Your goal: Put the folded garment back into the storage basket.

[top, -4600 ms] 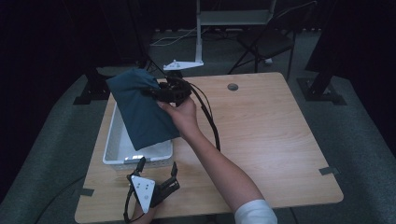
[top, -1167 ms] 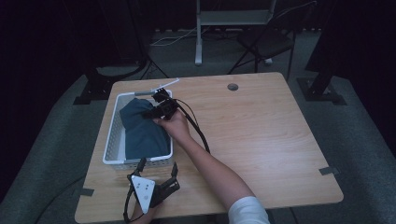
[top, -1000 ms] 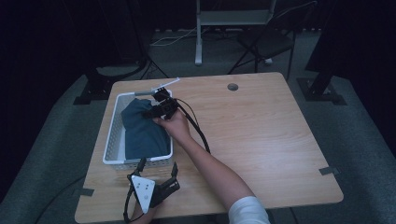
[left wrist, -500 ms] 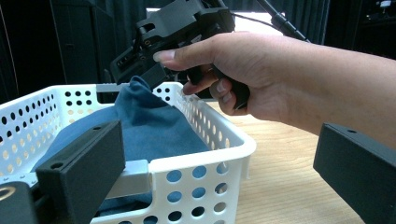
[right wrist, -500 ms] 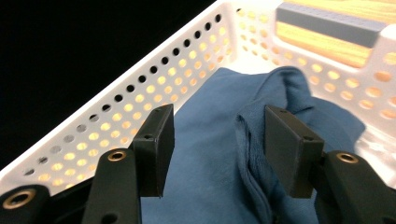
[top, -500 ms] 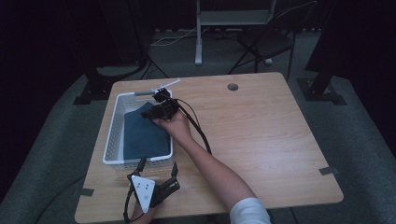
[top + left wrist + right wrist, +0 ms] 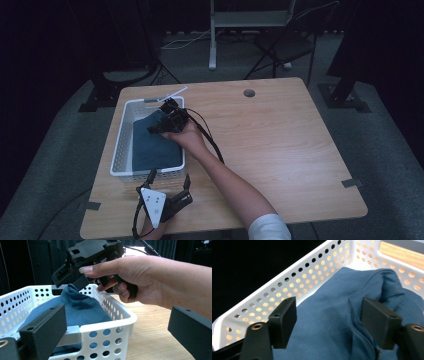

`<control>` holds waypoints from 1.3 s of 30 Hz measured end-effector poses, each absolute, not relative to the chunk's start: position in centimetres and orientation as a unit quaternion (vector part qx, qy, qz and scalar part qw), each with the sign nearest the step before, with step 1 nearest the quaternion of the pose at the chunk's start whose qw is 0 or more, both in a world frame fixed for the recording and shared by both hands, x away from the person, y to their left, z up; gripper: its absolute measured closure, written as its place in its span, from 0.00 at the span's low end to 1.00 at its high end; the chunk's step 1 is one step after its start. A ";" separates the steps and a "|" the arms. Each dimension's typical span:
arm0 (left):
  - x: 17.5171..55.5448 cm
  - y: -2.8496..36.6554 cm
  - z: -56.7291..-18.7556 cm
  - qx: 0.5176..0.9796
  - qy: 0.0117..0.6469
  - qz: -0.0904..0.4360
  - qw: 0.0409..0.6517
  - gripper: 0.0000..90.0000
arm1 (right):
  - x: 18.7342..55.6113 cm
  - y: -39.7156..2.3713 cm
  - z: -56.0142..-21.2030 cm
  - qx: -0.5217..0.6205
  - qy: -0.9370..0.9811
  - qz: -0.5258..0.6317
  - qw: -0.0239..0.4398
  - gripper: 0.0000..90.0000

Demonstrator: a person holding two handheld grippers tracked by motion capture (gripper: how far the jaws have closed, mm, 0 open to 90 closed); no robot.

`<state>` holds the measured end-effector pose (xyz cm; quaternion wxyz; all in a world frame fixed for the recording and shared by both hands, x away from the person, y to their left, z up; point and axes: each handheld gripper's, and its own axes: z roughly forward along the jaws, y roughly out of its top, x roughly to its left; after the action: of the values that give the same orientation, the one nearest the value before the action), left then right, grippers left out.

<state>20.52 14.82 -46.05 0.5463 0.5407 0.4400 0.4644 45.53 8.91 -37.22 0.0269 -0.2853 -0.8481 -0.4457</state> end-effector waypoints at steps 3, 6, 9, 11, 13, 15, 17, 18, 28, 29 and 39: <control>20.5 14.8 -46.1 0.540 0.440 0.464 0.547 0.04 | 45.4 9.1 -37.2 -0.285 -0.851 -0.440 0.019 0.27; 20.5 14.8 -46.0 0.540 0.440 0.464 0.547 0.04 | 45.3 9.3 -37.2 -0.283 -0.853 -0.438 0.012 0.24; 20.5 14.8 -46.1 0.540 0.440 0.464 0.547 0.04 | 45.2 9.3 -37.2 -0.285 -0.853 -0.438 0.006 0.18; 20.5 14.8 -46.1 0.540 0.440 0.464 0.547 0.04 | 45.1 9.5 -37.1 -0.287 -0.853 -0.435 -0.009 0.15; 20.5 14.8 -46.1 0.540 0.440 0.465 0.547 0.04 | 45.0 9.5 -37.1 -0.287 -0.852 -0.438 -0.005 0.14; 20.5 14.8 -46.1 0.540 0.440 0.465 0.547 0.04 | 45.0 9.6 -37.1 -0.284 -0.852 -0.439 -0.003 0.11; 20.5 14.8 -46.1 0.540 0.440 0.464 0.547 0.04 | 45.0 9.6 -37.1 -0.276 -0.853 -0.443 0.001 0.11; 20.5 14.8 -46.1 0.540 0.440 0.465 0.547 0.04 | 44.9 9.7 -37.1 -0.279 -0.853 -0.441 -0.005 0.11; 20.5 14.8 -46.1 0.540 0.440 0.465 0.547 0.04 | 44.6 9.2 -36.7 -0.260 -0.848 -0.461 -0.007 0.03; 20.5 14.8 -46.1 0.540 0.440 0.465 0.547 0.04 | 44.5 9.1 -36.7 -0.258 -0.848 -0.463 -0.008 0.03; 20.5 14.8 -46.1 0.540 0.440 0.465 0.547 0.04 | 43.8 8.2 -36.4 -0.233 -0.817 -0.527 -0.003 0.03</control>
<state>20.51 14.83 -46.05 0.5469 0.5400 0.4397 0.4647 43.79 8.15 -36.40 -0.0034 -0.2328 -0.8175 -0.5268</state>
